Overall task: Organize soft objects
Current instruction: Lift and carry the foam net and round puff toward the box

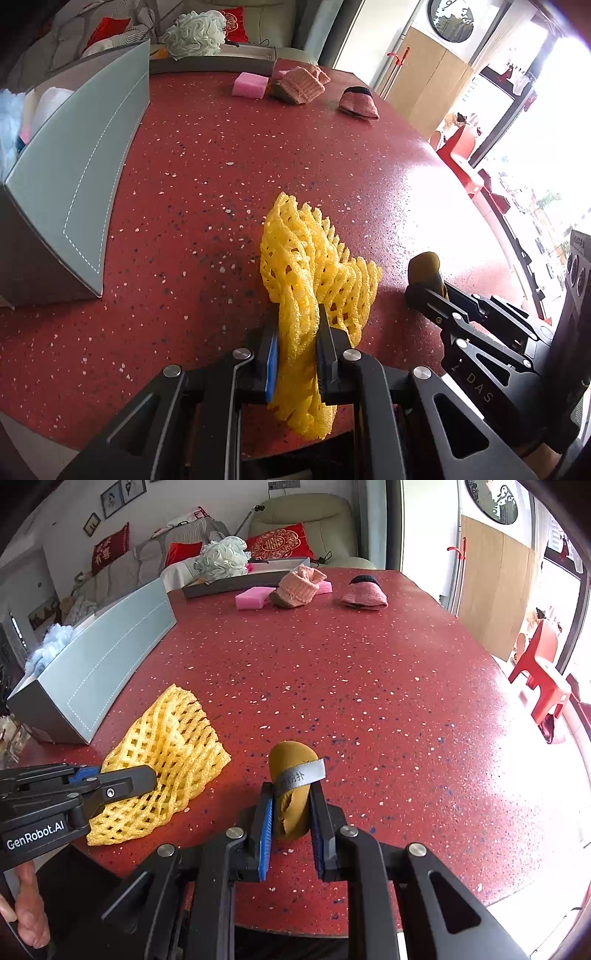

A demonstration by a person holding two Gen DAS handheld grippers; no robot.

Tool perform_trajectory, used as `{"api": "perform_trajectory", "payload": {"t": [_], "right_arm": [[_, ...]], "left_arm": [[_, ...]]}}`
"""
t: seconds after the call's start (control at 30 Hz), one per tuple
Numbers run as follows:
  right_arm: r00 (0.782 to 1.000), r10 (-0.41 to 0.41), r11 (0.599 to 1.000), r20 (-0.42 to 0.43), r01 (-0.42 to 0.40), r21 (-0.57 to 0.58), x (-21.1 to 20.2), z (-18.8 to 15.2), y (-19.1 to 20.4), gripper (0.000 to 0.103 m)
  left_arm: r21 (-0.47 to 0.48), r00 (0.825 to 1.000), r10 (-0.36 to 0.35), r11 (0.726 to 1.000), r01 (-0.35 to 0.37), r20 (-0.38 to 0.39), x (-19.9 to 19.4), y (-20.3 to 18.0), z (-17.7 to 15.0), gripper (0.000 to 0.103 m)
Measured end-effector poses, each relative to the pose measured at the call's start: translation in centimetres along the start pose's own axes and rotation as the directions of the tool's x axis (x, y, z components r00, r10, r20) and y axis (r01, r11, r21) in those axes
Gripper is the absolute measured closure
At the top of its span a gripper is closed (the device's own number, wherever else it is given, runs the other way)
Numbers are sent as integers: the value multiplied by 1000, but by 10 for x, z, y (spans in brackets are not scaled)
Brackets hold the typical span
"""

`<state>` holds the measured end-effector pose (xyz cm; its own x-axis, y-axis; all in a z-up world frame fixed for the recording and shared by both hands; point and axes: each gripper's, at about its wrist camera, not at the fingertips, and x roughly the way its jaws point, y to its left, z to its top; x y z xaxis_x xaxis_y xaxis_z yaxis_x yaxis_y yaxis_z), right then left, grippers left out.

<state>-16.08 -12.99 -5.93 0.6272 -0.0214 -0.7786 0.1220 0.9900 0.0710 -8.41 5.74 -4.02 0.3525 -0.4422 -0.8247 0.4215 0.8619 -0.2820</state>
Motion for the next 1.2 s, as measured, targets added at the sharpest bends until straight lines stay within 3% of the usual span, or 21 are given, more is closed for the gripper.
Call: {"api": "perform_trajectory", "payload": {"t": [0.43,1.2], "right_arm": [[999,-27,1000,19,27,-5,-1,-2,3,84],[999,-33,999,19,34,-12,-3,-5,6,84]], "left_arm": [[7,1000,-2,1000,2,20,-2,2,-8,86],[81,994,99,992,-101,38,-2,-22,-10,86]]}}
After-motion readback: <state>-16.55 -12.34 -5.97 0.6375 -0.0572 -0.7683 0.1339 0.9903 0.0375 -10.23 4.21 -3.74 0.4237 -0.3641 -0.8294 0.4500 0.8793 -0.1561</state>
